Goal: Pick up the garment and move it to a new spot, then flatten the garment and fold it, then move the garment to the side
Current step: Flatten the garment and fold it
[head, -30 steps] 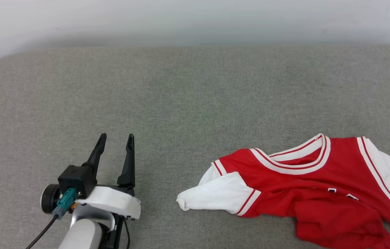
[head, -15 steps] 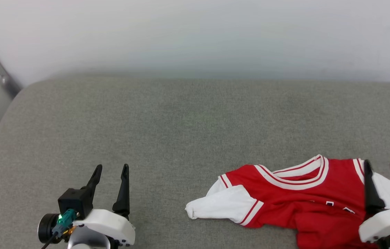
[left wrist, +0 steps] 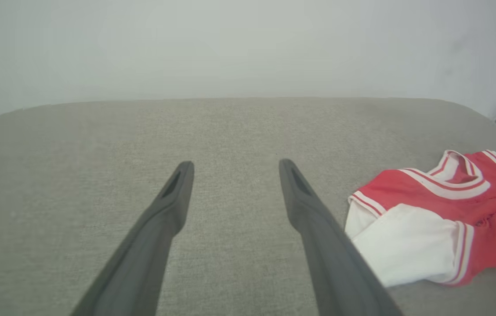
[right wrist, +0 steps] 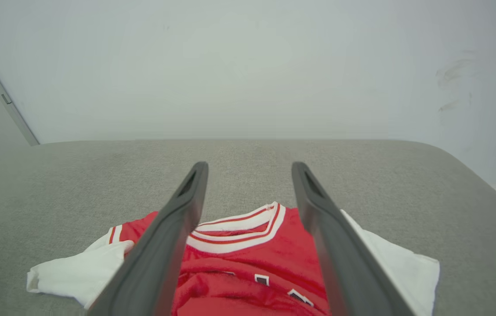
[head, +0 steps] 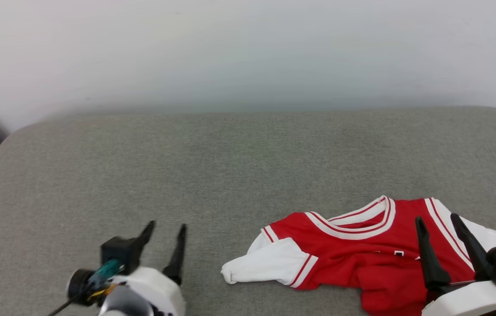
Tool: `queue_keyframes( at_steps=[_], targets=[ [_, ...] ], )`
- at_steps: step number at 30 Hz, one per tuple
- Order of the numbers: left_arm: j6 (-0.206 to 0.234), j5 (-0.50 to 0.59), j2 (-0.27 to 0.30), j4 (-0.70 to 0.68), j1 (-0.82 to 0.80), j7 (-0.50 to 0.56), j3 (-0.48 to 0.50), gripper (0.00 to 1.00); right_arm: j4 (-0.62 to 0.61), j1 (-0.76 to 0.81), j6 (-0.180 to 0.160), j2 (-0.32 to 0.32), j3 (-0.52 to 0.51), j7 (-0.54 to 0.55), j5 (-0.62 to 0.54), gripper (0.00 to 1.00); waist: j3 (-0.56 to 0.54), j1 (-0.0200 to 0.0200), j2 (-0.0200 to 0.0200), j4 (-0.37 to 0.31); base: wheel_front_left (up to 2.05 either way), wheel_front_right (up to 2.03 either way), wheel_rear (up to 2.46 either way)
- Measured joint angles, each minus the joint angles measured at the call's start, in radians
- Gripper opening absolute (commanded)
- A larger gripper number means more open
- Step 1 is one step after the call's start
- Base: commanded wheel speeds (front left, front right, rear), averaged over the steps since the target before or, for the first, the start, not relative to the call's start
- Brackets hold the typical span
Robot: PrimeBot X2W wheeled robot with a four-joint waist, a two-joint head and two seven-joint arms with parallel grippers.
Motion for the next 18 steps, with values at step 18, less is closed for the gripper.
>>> queue_keyframes(
  at_steps=[18],
  targets=[
    [-0.181,-0.076,0.120,0.100,-0.299,0.720,-0.351,1.00,-0.014,-0.044,0.000,0.016,0.015,0.012,0.012,1.00,0.154,0.0003,0.0000,-0.107,0.00,0.00,0.00]
  ],
)
